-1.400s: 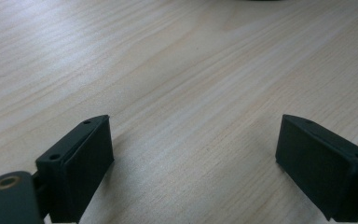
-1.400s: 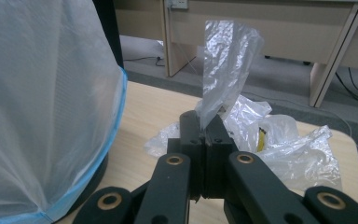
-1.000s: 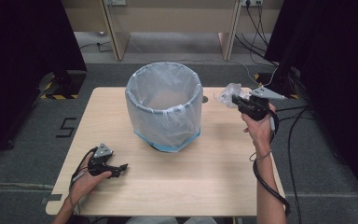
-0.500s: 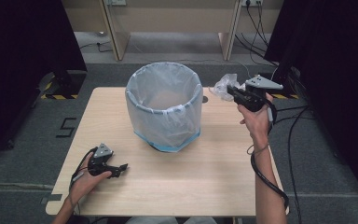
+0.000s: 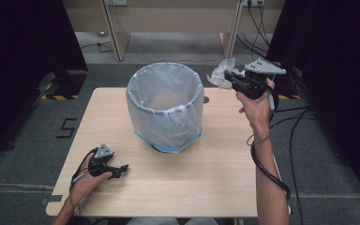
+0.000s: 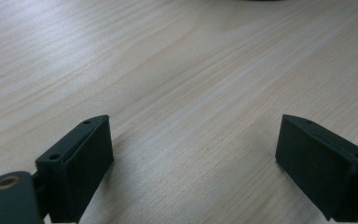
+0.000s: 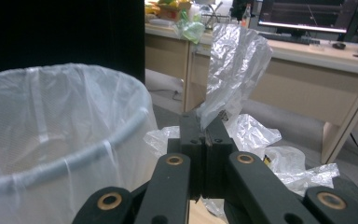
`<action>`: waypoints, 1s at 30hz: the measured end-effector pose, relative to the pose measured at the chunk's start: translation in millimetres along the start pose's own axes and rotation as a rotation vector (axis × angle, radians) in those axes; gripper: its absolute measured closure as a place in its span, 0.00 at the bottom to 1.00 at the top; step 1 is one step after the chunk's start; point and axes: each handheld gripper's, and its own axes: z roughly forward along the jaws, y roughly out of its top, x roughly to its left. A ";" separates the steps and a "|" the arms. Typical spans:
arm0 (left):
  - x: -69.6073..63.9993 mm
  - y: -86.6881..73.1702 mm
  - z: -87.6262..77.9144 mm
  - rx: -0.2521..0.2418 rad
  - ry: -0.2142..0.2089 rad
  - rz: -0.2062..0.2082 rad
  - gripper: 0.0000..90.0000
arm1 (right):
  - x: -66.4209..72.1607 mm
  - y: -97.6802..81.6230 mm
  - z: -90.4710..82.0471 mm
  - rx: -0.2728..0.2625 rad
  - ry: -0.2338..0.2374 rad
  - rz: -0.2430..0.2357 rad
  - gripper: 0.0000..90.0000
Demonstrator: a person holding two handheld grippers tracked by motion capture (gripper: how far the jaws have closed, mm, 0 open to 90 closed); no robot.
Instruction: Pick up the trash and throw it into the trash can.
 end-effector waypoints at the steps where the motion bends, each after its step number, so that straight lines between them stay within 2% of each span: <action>1: 0.0 0.0 0.0 0.000 0.000 0.000 0.11 | 1.4 2.7 0.3 -0.002 0.002 -0.005 0.99; 7: 0.1 0.0 -0.1 0.001 0.000 0.001 0.11 | 17.4 23.7 3.8 -0.040 0.031 -0.034 0.99; 17: 0.1 0.0 -0.1 0.001 -0.001 0.001 0.11 | 50.6 52.1 15.4 -0.062 0.097 -0.100 0.99; 24: 0.2 0.0 -0.1 0.001 -0.002 0.000 0.11 | 71.2 62.6 21.7 -0.078 0.159 -0.127 0.99; 28: 0.2 0.0 -0.1 0.000 -0.003 0.000 0.11 | 77.5 63.9 24.4 -0.079 0.183 -0.130 0.99; 30: 0.2 0.1 -0.1 0.001 -0.002 0.000 0.11 | 83.1 63.5 26.5 -0.086 0.210 -0.129 0.99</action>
